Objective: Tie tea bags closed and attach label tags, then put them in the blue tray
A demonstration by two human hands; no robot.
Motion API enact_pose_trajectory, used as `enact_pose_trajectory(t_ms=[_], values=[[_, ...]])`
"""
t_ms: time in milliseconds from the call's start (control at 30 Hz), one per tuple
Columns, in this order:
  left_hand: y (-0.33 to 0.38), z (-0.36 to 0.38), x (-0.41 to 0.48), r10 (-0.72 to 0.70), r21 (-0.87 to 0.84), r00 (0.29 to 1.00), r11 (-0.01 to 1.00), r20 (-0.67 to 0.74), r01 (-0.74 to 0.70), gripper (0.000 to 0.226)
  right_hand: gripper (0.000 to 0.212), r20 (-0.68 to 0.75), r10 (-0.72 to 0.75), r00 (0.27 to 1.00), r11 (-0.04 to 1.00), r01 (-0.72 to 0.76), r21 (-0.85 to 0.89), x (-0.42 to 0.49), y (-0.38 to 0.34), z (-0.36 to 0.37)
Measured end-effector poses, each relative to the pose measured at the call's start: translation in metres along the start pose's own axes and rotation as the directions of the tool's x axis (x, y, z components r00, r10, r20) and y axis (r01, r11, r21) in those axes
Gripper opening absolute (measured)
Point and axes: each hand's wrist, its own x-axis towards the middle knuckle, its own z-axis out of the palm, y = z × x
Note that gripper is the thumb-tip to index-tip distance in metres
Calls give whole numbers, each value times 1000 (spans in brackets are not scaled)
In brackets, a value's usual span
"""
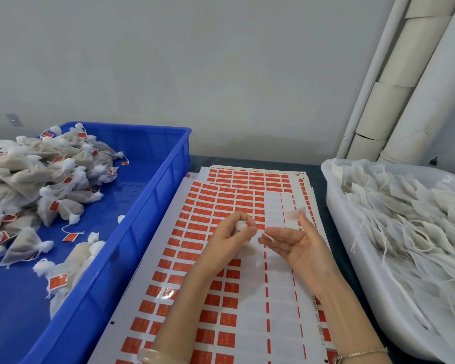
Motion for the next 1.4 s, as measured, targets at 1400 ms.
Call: enact_pose_trajectory(t_ms=[1400], values=[[5, 8, -1, 135, 151, 986, 981, -95, -119, 9, 13, -160, -138, 978, 958, 90, -272, 8, 17, 4]])
